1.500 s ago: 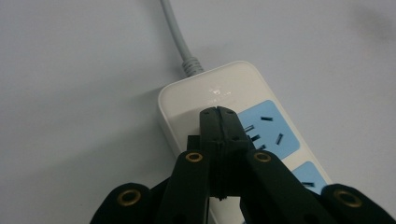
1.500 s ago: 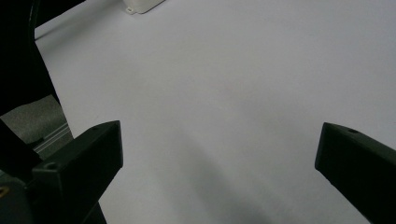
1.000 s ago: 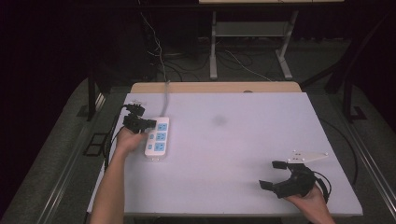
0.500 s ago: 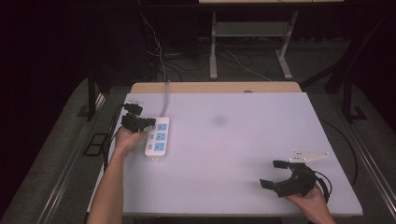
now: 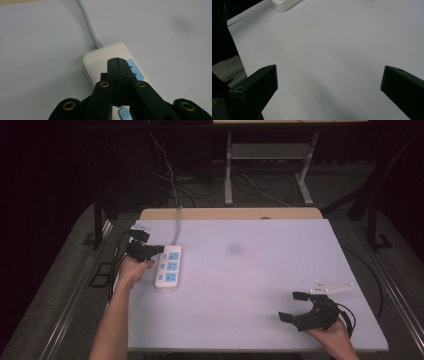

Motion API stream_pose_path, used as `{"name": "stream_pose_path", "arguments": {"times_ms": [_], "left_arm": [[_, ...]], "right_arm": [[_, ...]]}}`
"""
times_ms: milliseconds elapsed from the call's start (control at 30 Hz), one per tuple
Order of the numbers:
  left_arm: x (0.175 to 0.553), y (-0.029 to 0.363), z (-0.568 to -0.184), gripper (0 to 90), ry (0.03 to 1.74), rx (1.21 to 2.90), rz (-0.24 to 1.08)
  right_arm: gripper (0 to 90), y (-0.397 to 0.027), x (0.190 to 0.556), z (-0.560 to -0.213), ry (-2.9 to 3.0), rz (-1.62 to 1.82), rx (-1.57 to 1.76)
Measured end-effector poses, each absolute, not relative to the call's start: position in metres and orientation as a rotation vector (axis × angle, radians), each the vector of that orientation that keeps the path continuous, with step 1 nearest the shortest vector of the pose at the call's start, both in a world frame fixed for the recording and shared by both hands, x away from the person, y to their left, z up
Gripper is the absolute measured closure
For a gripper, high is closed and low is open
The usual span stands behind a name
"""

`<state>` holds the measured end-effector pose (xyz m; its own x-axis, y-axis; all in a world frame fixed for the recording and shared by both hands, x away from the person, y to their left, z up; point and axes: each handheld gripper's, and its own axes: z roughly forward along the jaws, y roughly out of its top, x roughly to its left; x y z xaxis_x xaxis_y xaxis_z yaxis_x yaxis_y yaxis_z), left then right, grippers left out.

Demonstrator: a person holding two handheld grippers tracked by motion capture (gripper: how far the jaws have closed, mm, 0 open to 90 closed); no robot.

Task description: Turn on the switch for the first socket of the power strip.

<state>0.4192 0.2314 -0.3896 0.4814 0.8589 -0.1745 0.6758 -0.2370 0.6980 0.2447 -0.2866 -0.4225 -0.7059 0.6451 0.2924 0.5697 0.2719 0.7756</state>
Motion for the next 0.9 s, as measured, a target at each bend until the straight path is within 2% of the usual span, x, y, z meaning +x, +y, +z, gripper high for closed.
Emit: {"name": "stream_pose_path", "arguments": {"times_ms": [300, 467, 900], "left_arm": [[0.403, 0.234, -0.372, 88.8, 1.245, 1.952, 0.345], [0.394, 0.236, -0.365, 84.9, 1.239, 1.933, 0.351], [0.362, 0.241, -0.357, 64.5, 1.156, 1.868, 0.358]], "right_arm": [[0.5, -0.287, 0.244, -0.422, 2.44, 1.434, 1.165], [0.5, -0.286, 0.244, -0.422, 2.439, 1.435, 1.166], [0.5, -0.287, 0.244, -0.422, 2.43, 1.443, 1.171]]}}
